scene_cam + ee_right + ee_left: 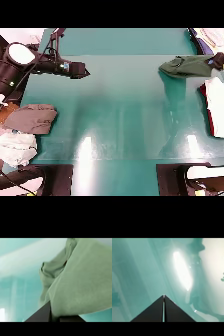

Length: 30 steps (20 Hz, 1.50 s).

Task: Fold the shirts.

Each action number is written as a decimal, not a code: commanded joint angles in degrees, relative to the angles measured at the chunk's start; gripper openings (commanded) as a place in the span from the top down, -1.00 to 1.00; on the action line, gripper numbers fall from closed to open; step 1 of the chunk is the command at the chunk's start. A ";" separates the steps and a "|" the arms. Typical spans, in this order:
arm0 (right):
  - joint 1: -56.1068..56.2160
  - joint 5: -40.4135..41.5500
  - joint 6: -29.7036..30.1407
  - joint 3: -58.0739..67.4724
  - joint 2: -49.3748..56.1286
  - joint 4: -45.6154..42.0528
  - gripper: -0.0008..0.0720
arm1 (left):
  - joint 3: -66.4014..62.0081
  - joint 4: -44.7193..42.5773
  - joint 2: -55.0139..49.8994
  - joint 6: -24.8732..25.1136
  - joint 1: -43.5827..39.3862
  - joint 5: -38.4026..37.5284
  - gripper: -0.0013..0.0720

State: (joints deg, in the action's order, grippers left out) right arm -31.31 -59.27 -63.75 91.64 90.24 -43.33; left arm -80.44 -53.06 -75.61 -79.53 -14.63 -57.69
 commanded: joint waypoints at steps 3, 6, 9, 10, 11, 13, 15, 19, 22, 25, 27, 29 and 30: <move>-1.99 8.09 0.17 13.90 3.80 -0.24 0.93 | 0.33 -0.52 0.04 -0.07 -1.68 -0.57 0.90; -4.37 9.05 0.22 20.37 3.80 -0.24 0.93 | 0.35 -0.52 0.04 -0.07 -1.68 -1.33 0.90; -7.13 6.75 0.87 24.81 3.76 -0.24 0.93 | 0.35 -0.50 0.04 -0.07 -1.68 -1.53 0.90; -8.00 5.84 1.09 25.20 3.41 -0.24 0.93 | 0.35 -0.50 0.04 -0.07 -1.68 -1.53 0.90; -8.85 4.87 1.84 24.68 2.73 -0.24 0.93 | 0.35 -0.50 0.04 -0.07 -1.68 -1.55 0.90; -10.38 3.04 4.63 22.34 1.05 -0.31 0.93 | 0.33 -0.50 0.04 -0.07 -1.68 -1.97 0.90; -12.31 0.50 7.56 19.82 -0.79 -0.39 0.93 | 0.35 -0.50 0.04 -0.04 -1.68 -2.89 0.90; -16.39 -4.46 10.34 12.41 -5.07 -0.85 0.93 | 0.35 -0.50 0.04 -0.04 -1.68 -3.87 0.90; -19.47 -7.39 10.19 5.18 -9.97 -6.14 0.93 | 0.35 -0.50 0.04 -0.02 -1.68 -4.55 0.90; -23.43 -9.18 9.33 -3.32 -16.70 -9.70 0.92 | 0.35 -0.50 0.04 0.02 -1.68 -4.52 0.90; -26.27 -10.14 6.80 -9.60 -21.44 -13.79 0.92 | 0.35 -0.52 0.04 0.07 -1.68 -4.50 0.90; -28.92 -10.69 4.33 -15.76 -25.86 -17.03 0.91 | 0.35 -0.52 0.04 0.42 -1.68 -4.55 0.90; -30.08 -11.04 2.86 -18.51 -27.65 -17.92 0.89 | 0.33 -0.52 0.04 0.81 -1.68 -4.79 0.90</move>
State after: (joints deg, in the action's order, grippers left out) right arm -58.04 -68.73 -57.28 80.75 67.99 -56.34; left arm -80.12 -53.56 -75.61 -79.42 -16.32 -62.17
